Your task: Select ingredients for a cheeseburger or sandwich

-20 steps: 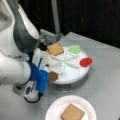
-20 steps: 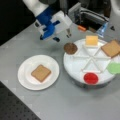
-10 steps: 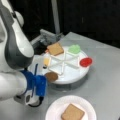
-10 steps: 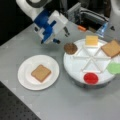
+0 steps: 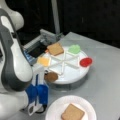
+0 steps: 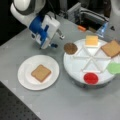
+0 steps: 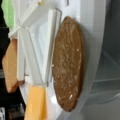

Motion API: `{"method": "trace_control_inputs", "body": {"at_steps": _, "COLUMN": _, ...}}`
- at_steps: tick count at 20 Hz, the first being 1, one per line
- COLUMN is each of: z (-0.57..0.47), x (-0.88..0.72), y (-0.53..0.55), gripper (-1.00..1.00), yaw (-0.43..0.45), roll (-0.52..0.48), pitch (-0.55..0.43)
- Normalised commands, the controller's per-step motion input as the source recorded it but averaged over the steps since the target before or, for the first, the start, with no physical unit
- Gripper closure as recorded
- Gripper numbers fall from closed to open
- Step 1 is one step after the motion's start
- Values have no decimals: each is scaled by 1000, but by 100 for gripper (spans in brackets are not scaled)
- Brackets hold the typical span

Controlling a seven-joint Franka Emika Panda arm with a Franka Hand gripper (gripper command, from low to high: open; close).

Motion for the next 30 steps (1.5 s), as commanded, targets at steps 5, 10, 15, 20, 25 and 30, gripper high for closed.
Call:
{"method": "trace_control_inputs", "body": {"at_steps": 5, "z": -136, "x": 196, "y": -86, "gripper": -100, "yaw": 129, "roll": 392, "pitch": -32}}
{"method": "trace_control_inputs", "body": {"at_steps": 10, "z": -70, "x": 121, "y": -83, "gripper": -100, "yaw": 126, "roll": 315, "pitch": -62}}
{"method": "trace_control_inputs", "body": {"at_steps": 15, "z": -90, "x": 66, "y": -80, "gripper": -100, "yaw": 98, "roll": 306, "pitch": -91}}
{"method": "trace_control_inputs", "body": {"at_steps": 20, "z": -95, "x": 56, "y": -57, "gripper": -100, "yaw": 68, "roll": 295, "pitch": -102}}
{"method": "trace_control_inputs", "body": {"at_steps": 25, "z": -72, "x": 41, "y": 3, "gripper": -100, "yaw": 58, "roll": 247, "pitch": -82}}
{"method": "trace_control_inputs", "body": {"at_steps": 30, "z": -32, "x": -7, "y": 49, "gripper": -100, "yaw": 36, "roll": 225, "pitch": -80}}
